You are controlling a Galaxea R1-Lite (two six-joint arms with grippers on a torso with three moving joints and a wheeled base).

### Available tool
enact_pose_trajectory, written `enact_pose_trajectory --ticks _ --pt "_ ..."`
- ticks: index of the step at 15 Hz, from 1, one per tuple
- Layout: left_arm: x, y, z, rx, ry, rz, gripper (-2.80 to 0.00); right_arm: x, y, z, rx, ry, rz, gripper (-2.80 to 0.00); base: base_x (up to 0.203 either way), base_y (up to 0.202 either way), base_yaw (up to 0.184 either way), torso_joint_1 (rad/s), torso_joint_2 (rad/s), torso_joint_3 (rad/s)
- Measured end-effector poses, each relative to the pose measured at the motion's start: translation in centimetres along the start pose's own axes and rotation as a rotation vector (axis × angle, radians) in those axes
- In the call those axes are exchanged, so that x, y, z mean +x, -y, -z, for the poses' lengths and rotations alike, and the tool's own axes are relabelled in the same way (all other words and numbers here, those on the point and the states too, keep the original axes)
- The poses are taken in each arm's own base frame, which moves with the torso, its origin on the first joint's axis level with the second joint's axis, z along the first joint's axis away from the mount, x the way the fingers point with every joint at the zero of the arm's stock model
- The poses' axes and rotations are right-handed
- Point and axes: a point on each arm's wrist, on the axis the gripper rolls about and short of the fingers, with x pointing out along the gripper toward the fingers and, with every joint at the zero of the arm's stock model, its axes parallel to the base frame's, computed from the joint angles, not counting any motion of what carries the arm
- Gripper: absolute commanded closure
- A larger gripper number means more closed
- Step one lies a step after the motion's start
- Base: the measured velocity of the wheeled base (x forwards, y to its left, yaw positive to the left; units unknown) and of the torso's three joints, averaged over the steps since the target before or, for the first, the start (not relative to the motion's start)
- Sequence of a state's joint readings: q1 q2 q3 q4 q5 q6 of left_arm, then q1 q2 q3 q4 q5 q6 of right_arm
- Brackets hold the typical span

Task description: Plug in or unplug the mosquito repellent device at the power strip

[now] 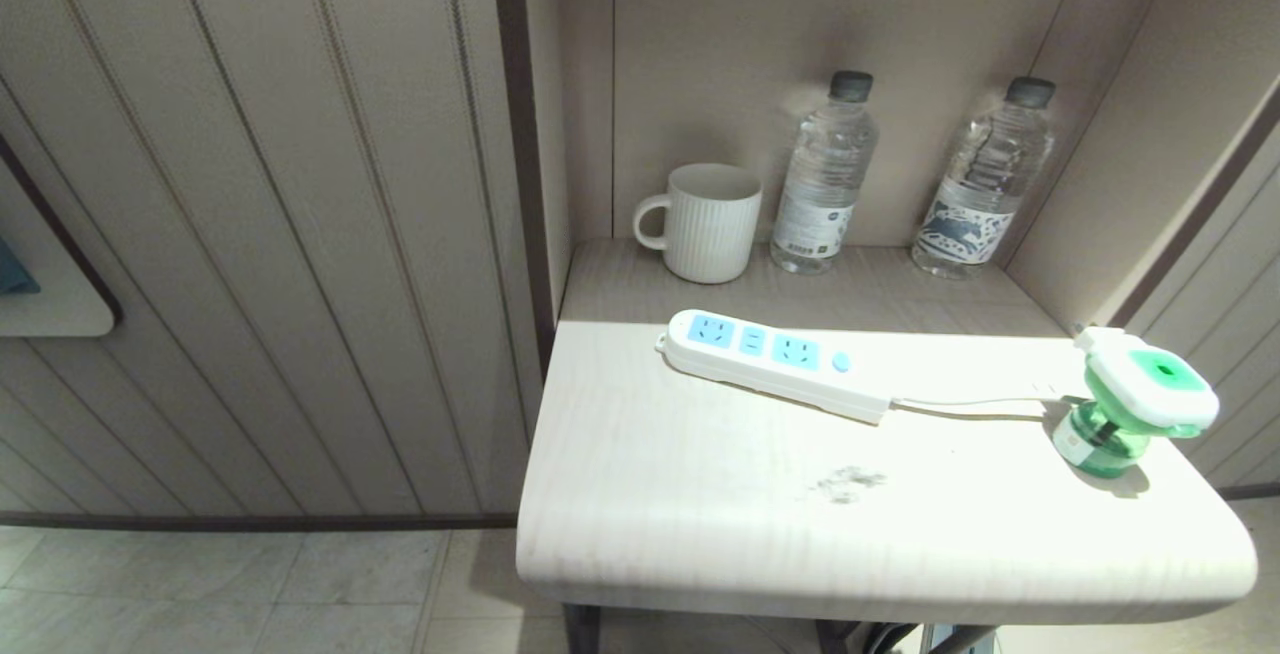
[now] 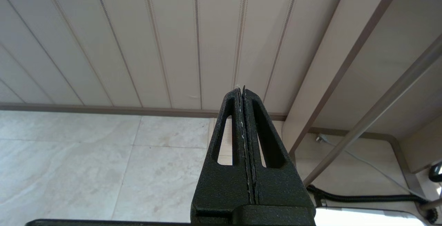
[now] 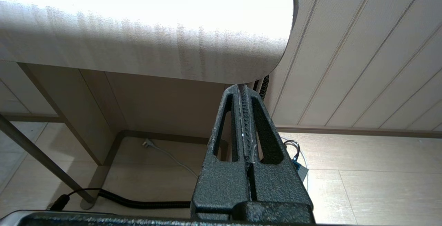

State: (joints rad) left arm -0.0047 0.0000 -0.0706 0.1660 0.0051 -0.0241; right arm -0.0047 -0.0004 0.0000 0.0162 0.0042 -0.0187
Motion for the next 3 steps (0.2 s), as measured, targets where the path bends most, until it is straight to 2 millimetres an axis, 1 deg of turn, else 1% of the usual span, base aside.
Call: enact_pose_trajectory --ticks 3 --pt "0.0 0.0 0.0 0.0 0.0 -0.001 0.0 0.0 0.0 0.0 0.002 0.0 0.0 0.0 0.0 0.0 0.0 0.0 0.0 0.0"
